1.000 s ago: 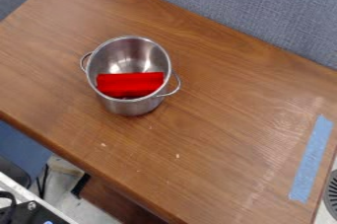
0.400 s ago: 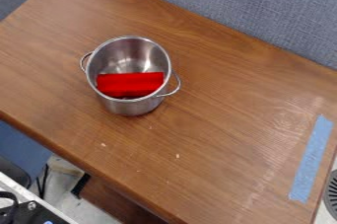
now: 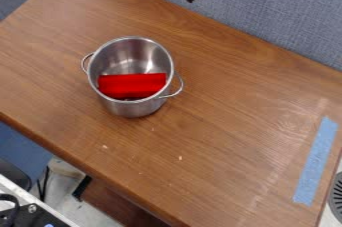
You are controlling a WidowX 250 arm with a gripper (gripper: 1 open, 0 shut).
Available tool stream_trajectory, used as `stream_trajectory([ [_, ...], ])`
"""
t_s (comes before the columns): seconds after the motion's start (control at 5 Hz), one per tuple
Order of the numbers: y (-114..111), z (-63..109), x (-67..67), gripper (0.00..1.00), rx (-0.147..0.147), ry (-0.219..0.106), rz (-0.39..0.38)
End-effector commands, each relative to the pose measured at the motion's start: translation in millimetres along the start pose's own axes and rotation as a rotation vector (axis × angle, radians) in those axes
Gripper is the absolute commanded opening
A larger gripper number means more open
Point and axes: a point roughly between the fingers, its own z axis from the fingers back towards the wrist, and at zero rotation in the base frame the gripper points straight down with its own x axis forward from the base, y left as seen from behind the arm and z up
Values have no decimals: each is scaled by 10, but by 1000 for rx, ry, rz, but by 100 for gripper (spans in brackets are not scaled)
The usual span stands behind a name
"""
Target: Put the red object in the metal pot
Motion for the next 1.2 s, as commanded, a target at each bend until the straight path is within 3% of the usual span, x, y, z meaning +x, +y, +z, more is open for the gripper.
stream_trajectory([
  [0.0,-203,225,435,100,1,-111,-160],
  [0.2,-340,156,501,0,-24,-153,-304],
  [0.4,-215,-76,352,100,20,-133,-182],
  [0.6,17,-84,47,0,56,-129,-39],
  [0.8,-35,-267,-230,0,133,-133,71],
  [1.0,-138,-532,-322,0,160,-109,181],
])
